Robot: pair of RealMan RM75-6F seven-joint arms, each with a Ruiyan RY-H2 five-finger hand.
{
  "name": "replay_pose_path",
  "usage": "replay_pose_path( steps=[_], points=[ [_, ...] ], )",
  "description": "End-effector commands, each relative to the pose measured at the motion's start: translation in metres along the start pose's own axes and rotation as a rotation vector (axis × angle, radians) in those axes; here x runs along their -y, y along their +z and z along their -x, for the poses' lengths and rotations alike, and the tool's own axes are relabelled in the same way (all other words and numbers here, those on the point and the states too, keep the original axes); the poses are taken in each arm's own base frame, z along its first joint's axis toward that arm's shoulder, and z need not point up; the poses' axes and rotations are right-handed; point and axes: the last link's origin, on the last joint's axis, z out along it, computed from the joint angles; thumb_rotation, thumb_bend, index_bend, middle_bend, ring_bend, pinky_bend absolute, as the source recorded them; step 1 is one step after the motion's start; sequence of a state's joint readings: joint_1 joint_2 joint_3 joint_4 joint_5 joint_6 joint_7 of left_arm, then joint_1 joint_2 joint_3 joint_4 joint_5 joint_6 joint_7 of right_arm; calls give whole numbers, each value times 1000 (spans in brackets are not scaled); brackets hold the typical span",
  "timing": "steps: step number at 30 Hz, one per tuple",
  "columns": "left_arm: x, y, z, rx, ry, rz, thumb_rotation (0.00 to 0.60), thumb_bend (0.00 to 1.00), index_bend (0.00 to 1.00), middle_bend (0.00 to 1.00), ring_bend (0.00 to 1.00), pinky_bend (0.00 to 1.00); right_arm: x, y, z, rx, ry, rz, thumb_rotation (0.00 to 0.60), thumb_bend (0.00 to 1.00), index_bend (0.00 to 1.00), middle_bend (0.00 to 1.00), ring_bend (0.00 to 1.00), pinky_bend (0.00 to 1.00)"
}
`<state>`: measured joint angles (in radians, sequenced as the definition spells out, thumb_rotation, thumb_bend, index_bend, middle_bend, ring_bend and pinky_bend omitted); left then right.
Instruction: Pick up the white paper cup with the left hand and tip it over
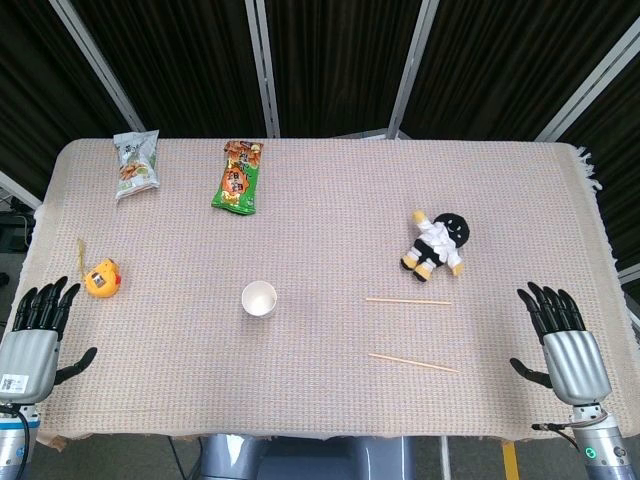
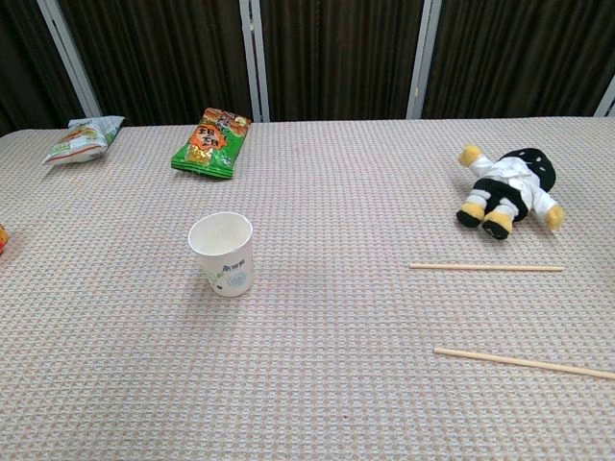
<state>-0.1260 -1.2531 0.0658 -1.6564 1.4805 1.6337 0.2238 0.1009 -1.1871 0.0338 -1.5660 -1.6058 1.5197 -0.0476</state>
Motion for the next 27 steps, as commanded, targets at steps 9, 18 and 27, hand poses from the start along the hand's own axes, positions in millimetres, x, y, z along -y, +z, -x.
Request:
replay_pose_path(
  steps=[9, 18, 27],
  points=[
    [-9, 7, 3, 27, -13, 28, 600, 139, 0, 0, 0, 0, -1, -2, -2, -3, 5, 8, 600, 57, 0, 0, 0, 0],
    [-42, 45, -4, 76, 24, 79, 600, 84, 0, 0, 0, 0, -1, -3, -5, -5, 14, 9, 600, 56, 0, 0, 0, 0],
    [-108, 96, -5, 211, 21, 166, 600, 78, 0, 0, 0, 0, -1, -4, -6, -1, 28, 6, 600, 59, 0, 0, 0, 0]
  ],
)
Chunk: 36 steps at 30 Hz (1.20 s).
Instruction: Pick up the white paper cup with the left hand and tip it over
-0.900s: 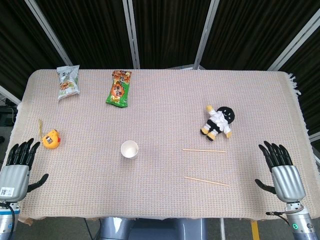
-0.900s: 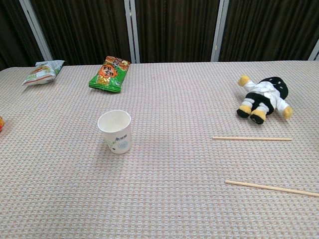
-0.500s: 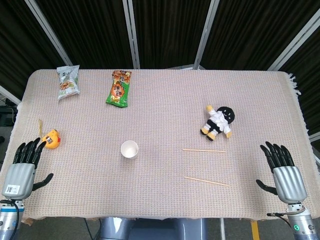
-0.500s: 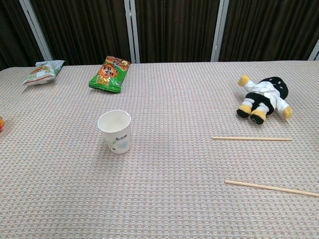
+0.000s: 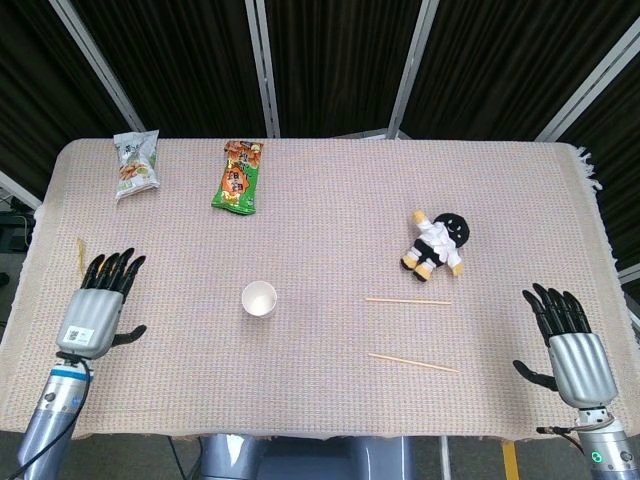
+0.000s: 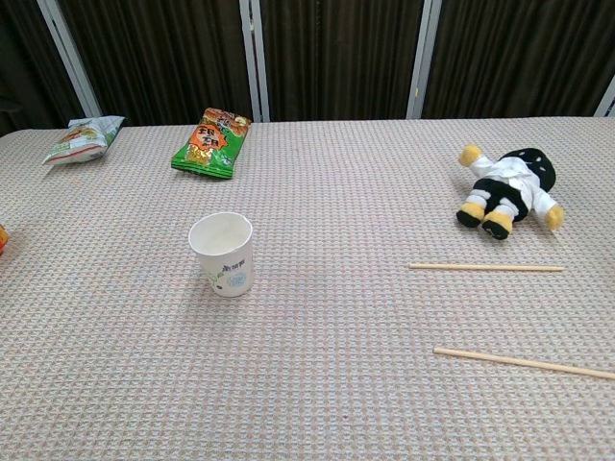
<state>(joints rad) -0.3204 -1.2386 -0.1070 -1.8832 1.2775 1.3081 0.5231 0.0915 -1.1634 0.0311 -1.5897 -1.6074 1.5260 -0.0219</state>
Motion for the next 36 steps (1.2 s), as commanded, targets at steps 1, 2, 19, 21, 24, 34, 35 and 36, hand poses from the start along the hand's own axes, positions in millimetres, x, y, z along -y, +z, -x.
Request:
replay_pose_path(
  steps=[1, 2, 19, 21, 24, 34, 35, 36],
  points=[
    [-41, 30, -6, 83, -35, 68, 600, 78, 5, 0, 0, 0, 0, 0, 0, 0, 4, 1, 600, 59, 0, 0, 0, 0],
    [-45, 33, -6, 93, -33, 74, 600, 78, 13, 0, 0, 0, 0, 0, 0, 1, 5, 1, 600, 59, 0, 0, 0, 0],
    [-146, 85, 18, 220, 95, 84, 600, 76, 155, 0, 0, 0, -4, 0, -5, 13, 52, -15, 600, 58, 0, 0, 0, 0],
    [-154, 89, 20, 223, 89, 78, 600, 75, 156, 0, 0, 0, -4, 0, -5, 14, 59, -17, 600, 59, 0, 0, 0, 0],
    [-163, 94, 23, 229, 87, 77, 600, 74, 162, 0, 0, 0, -5, 0, -6, 13, 68, -16, 600, 59, 0, 0, 0, 0],
    [-191, 105, 41, 275, 115, 66, 600, 76, 228, 0, 0, 0, -7, 1, -9, 12, 80, -18, 600, 59, 0, 0, 0, 0],
    [-193, 106, 42, 278, 118, 68, 600, 77, 234, 0, 0, 0, -7, 1, -9, 12, 81, -19, 600, 59, 0, 0, 0, 0],
    [-195, 106, 44, 280, 120, 68, 600, 79, 247, 0, 0, 0, -7, 1, -9, 12, 81, -19, 600, 59, 0, 0, 0, 0]
  ],
)
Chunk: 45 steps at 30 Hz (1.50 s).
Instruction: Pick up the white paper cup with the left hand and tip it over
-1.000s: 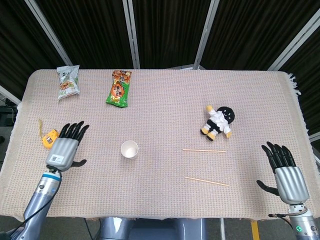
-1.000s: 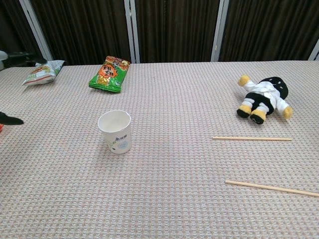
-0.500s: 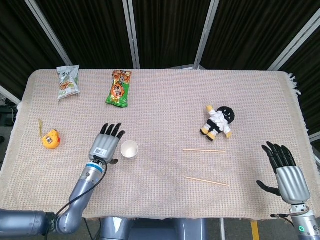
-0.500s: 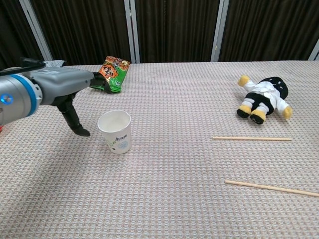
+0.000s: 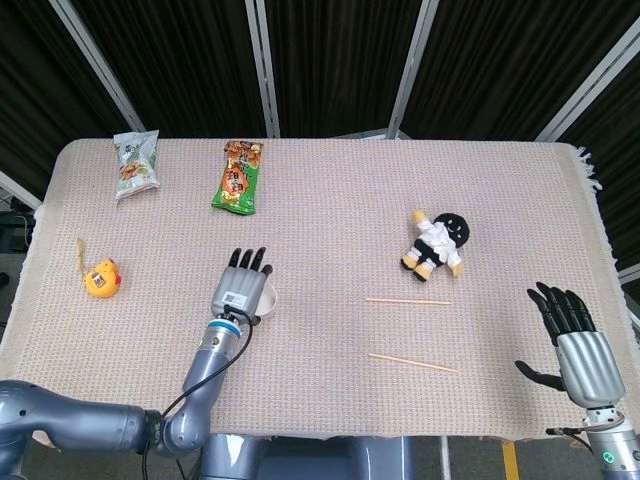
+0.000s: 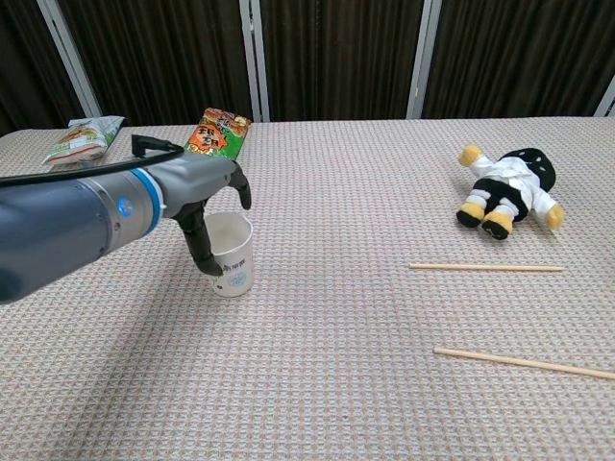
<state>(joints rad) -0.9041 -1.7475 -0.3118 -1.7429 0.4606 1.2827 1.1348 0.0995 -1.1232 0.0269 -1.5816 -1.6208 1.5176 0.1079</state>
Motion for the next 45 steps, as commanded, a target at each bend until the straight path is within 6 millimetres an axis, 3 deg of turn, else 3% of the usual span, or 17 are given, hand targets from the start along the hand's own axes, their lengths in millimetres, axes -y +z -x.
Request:
replay_pose_path(
  steps=[1, 7, 13, 20, 28, 35, 37, 43, 45],
  points=[
    [-7, 3, 4, 10, 7, 1, 600, 78, 261, 0, 0, 0, 0, 0, 0, -1, 1, 0, 600, 59, 0, 0, 0, 0],
    [-11, 3, 6, 12, -3, -1, 600, 79, 380, 0, 0, 0, -1, 0, -2, -6, 5, 3, 600, 59, 0, 0, 0, 0],
    [-3, -3, 6, 8, -49, 2, 600, 80, 424, 0, 0, 0, -2, 0, -3, -13, 8, 4, 600, 59, 0, 0, 0, 0],
    [23, -11, 11, 13, -98, -11, 600, 80, 447, 0, 0, 0, -2, 0, -3, -13, 6, 8, 600, 59, 0, 0, 0, 0],
    [69, -16, 23, 36, -142, -50, 600, 80, 448, 0, 0, 0, 1, 0, 0, -4, -7, 6, 600, 58, 0, 0, 0, 0],
    [85, -16, 27, 43, -144, -69, 600, 79, 446, 0, 0, 0, 2, 0, 1, 0, -12, 7, 600, 59, 0, 0, 0, 0],
    [86, -16, 25, 39, -152, -65, 600, 80, 414, 0, 0, 0, 2, 0, 1, 0, -11, 7, 600, 59, 0, 0, 0, 0],
    [83, -18, 20, 21, -154, -41, 600, 80, 25, 0, 0, 0, 2, 0, 1, -3, -9, 9, 600, 59, 0, 0, 0, 0],
    [81, -18, 19, 20, -139, -34, 600, 80, 0, 0, 0, 0, 1, 0, 0, -4, -10, 10, 600, 58, 0, 0, 0, 0]
  ],
)
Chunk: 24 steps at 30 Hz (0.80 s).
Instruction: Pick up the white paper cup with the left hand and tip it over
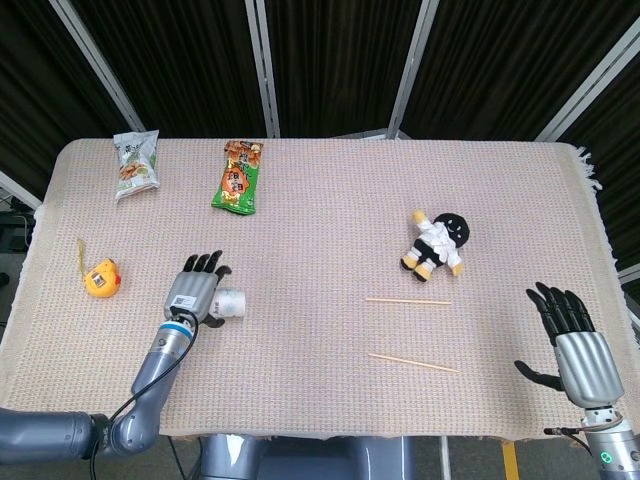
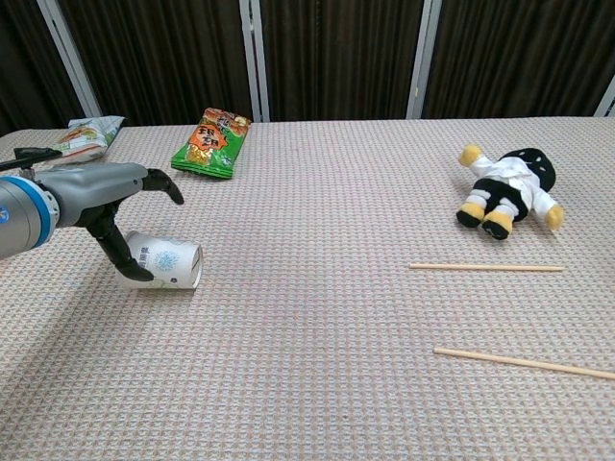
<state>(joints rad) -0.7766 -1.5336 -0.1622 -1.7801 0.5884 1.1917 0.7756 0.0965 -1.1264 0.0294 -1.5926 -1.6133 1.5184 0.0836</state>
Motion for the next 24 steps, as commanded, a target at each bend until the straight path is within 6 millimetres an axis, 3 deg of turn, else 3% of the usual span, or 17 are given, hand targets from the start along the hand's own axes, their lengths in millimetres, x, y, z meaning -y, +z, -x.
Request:
replay_pose_path(
  steps=[1, 6, 16, 24],
  points=[
    [-2, -1, -1, 2, 23, 7, 600, 79, 0, 0, 0, 0, 0, 0, 0, -1, 0, 1, 600, 58, 0, 0, 0, 0],
    [-9, 0, -3, 17, 80, -24, 600, 81, 8, 0, 0, 0, 0, 0, -1, -2, 3, 3, 600, 59, 0, 0, 0, 0],
    [-42, 13, 5, -34, 235, -63, 600, 80, 203, 0, 0, 0, 1, -1, 0, 6, 4, 0, 600, 59, 0, 0, 0, 0],
    [-55, 18, 18, -32, 305, -75, 600, 80, 333, 0, 0, 0, -1, -1, -3, -4, 16, 3, 600, 59, 0, 0, 0, 0]
  ],
)
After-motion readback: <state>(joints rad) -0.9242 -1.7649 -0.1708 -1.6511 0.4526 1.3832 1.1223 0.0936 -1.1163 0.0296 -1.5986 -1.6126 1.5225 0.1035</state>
